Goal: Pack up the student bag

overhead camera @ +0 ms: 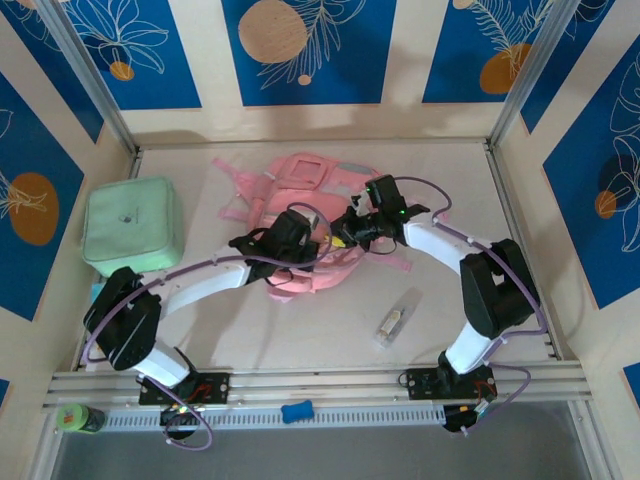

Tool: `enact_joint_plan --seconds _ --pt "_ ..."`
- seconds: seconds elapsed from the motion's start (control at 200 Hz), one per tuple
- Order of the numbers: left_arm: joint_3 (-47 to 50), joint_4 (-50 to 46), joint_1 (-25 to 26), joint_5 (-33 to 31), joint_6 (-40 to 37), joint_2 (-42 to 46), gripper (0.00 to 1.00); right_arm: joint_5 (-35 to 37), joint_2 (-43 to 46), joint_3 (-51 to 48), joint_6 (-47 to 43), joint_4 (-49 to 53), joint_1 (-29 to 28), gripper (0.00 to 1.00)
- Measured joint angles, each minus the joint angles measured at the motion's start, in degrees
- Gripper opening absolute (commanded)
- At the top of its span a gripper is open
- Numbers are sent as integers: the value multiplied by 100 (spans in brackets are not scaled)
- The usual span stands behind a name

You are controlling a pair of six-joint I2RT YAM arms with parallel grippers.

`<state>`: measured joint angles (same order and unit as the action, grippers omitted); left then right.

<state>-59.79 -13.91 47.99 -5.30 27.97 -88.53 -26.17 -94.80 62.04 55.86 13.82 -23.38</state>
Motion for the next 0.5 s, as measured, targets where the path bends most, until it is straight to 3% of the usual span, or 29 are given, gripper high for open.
enact_joint_plan --seconds 0.25,0.39,0.5 --pt "-391 -42 553 -444 332 -234 0 -931 83 284 -1180 1222 925 0" --pt "-111 -42 380 -603 343 -74 0 -1078 37 573 -1679 1687 1270 0" --pt "509 0 -31 -619 170 439 0 -1244 -26 684 -1912 1777 1482 0"
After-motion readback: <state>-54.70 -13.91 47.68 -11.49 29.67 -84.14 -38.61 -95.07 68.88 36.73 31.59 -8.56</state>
